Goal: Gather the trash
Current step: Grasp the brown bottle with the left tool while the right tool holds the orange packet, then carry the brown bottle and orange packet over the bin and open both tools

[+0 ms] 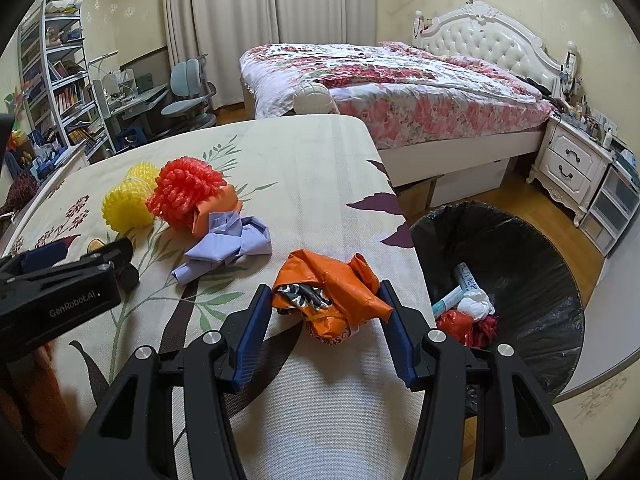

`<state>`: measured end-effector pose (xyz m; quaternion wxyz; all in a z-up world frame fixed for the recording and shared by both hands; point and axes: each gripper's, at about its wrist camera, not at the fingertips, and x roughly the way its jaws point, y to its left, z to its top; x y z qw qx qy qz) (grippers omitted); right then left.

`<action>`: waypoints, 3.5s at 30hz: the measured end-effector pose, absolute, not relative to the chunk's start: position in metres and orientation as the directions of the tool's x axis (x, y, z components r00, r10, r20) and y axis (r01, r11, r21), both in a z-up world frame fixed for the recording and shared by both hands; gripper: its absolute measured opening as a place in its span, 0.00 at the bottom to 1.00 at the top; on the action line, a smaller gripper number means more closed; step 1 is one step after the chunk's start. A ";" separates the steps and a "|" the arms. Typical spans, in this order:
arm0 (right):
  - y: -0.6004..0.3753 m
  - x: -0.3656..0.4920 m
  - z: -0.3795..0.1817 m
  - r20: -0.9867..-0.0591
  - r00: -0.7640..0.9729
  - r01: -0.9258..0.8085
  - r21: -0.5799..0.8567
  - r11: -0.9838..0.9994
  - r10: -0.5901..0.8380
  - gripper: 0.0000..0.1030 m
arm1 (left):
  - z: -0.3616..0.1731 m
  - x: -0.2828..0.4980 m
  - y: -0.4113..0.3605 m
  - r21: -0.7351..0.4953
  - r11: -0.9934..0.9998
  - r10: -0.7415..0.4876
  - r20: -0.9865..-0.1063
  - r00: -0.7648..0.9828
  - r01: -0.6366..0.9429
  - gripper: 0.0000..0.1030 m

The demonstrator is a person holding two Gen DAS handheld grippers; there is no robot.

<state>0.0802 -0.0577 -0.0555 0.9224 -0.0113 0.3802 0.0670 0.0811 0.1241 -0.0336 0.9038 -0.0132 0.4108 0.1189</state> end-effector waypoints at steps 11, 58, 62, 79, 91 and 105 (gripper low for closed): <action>-0.057 0.080 -0.056 -0.702 0.701 -0.133 0.041 0.990 0.123 0.52 | -0.043 0.058 0.139 0.056 0.973 0.187 -0.768 0.613 -0.226 0.86; -0.079 0.053 -0.033 -0.668 0.741 -0.084 0.012 0.996 0.071 0.51 | -0.024 0.026 0.115 -0.062 0.997 -0.009 -0.702 0.712 -0.048 0.22; -0.091 0.053 -0.029 -0.662 0.748 -0.055 0.008 0.998 0.046 0.51 | -0.018 0.028 0.100 -0.062 0.998 -0.031 -0.693 0.721 -0.017 0.22; -0.163 0.065 -0.018 -0.640 0.764 0.106 0.012 0.994 -0.074 0.51 | -0.010 0.056 0.021 -0.039 0.989 -0.132 -0.665 0.735 0.143 0.22; -0.201 0.082 -0.028 -0.653 0.747 0.189 0.032 0.981 -0.122 0.51 | -0.013 0.087 -0.034 -0.015 0.976 -0.173 -0.660 0.731 0.218 0.22; -0.229 0.101 -0.041 -0.667 0.723 0.265 0.028 0.964 -0.180 0.51 | -0.027 0.118 -0.077 0.006 0.964 -0.192 -0.677 0.710 0.266 0.23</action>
